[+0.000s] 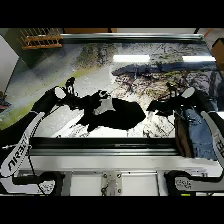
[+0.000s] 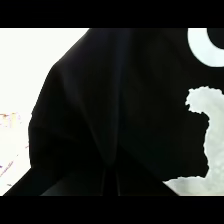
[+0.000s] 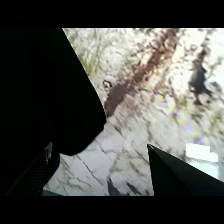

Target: Fold the clothes and pants, and hang the long-sleeved shirts on hangers.

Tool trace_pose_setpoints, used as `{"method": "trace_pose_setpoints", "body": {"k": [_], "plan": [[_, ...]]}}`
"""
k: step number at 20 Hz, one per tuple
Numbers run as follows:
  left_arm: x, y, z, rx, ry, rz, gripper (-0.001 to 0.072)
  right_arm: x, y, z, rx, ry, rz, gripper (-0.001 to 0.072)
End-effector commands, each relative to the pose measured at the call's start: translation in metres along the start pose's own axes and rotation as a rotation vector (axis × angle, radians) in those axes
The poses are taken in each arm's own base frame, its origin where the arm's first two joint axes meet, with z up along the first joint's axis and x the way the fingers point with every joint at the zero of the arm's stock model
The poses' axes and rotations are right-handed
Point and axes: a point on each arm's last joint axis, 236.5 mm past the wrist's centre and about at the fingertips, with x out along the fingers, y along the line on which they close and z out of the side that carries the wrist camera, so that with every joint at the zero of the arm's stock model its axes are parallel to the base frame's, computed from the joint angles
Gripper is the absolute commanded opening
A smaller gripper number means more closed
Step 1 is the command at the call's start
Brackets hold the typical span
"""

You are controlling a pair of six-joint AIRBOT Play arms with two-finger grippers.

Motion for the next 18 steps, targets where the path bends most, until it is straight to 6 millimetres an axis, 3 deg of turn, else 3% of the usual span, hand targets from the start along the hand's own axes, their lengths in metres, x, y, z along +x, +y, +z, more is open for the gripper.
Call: {"method": "trace_pose_setpoints", "body": {"k": [1, 5, 6, 7, 8, 9, 10, 11, 12, 14, 16, 17, 18], "plan": [[-0.002, -0.001, 0.001, 0.005, -0.004, -0.003, 0.0008, 0.041, 0.018, 0.005, 0.068, 0.017, 0.122, 0.0646], [-0.002, -0.001, 0.001, 0.004, -0.004, -0.003, 0.0007, 0.057, 0.036, -0.001, 0.018, 0.023, 0.121, 0.0646], [-0.002, -0.001, 0.001, 0.004, -0.003, -0.003, 0.0007, 0.059, 0.039, -0.002, 0.007, 0.022, 0.119, 0.0615], [-0.002, -0.001, 0.000, 0.004, 0.000, -0.003, 0.0007, 0.060, 0.042, -0.003, -0.007, 0.021, 0.119, 0.0401], [-0.003, -0.001, -0.001, 0.005, 0.002, -0.004, 0.0007, 0.060, 0.045, -0.003, -0.041, 0.021, 0.125, 0.0122], [-0.008, -0.002, 0.002, 0.011, -0.012, -0.002, 0.0006, 0.056, 0.049, -0.002, -0.064, 0.014, 0.135, 0.0013], [-0.023, -0.003, 0.012, 0.020, -0.057, -0.005, 0.0006, 0.042, 0.057, 0.008, -0.094, -0.020, 0.146, 0.0013], [-0.049, -0.007, 0.027, 0.045, -0.122, -0.005, 0.0006, 0.018, 0.069, 0.022, -0.141, -0.068, 0.165, 0.0012], [-0.088, -0.018, 0.045, 0.089, -0.208, -0.009, 0.0006, -0.019, 0.089, 0.040, -0.211, -0.141, 0.187, 0.0012], [-0.185, -0.055, 0.067, 0.191, -0.386, -0.036, 0.0006, -0.114, 0.144, 0.064, -0.364, -0.304, 0.238, 0.0012], [-0.278, -0.099, 0.058, 0.296, -0.549, -0.084, 0.0006, -0.209, 0.201, 0.061, -0.519, -0.481, 0.272, 0.0012], [-0.315, -0.118, 0.044, 0.344, -0.614, -0.113, 0.0006, -0.247, 0.222, 0.053, -0.557, -0.564, 0.289, 0.0012], [-0.340, -0.132, 0.026, 0.385, -0.653, -0.138, 0.0006, -0.278, 0.240, 0.040, -0.600, -0.632, 0.303, 0.0012]]}}
